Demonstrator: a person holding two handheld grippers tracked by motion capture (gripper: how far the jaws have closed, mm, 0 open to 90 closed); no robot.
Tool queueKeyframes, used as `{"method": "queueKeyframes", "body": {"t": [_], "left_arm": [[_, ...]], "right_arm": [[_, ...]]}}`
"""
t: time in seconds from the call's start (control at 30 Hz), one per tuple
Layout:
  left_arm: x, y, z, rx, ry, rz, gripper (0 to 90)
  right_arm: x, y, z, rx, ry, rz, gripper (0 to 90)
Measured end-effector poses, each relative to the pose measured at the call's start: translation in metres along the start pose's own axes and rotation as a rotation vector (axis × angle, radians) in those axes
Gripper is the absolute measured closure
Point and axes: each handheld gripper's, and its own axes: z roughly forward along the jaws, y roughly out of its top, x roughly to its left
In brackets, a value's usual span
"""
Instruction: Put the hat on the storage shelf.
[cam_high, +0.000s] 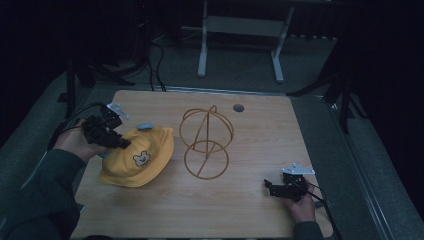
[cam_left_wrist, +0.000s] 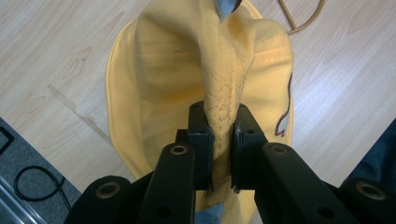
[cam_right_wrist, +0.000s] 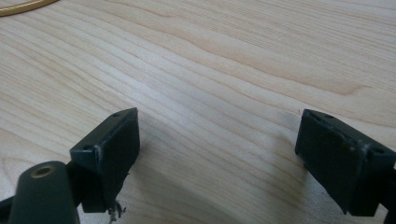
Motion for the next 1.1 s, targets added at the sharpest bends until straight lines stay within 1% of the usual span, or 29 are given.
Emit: {"method": "queueKeyframes", "body": {"t": [0.2, 0.43, 0.67, 0.93, 1.0, 1.1], "left_arm": [[0.001, 0.002, -0.002, -0.013, 0.000, -0.001, 80.9], [0.002, 0.005, -0.005, 0.000, 0.003, 0.008, 80.8], [0.004, 0.007, -0.009, 0.001, 0.007, 0.006, 80.8], [0.005, 0.010, -0.017, -0.005, 0.017, 0.007, 80.8], [0.005, 0.011, -0.019, -0.014, 0.017, 0.007, 80.9], [0.005, 0.012, -0.020, -0.013, 0.014, 0.012, 80.8]], "right_arm": [[0.000, 0.000, 0.000, 0.000, 0.000, 0.001, 13.8], [0.000, 0.000, 0.000, 0.000, 0.000, 0.000, 13.8], [0.000, 0.000, 0.000, 0.000, 0.000, 0.001, 13.8], [0.000, 0.000, 0.000, 0.003, 0.000, -0.001, 13.8], [0.000, 0.000, 0.000, 0.003, 0.000, -0.001, 13.8], [0.000, 0.000, 0.000, 0.003, 0.000, -0.001, 13.8]]}}
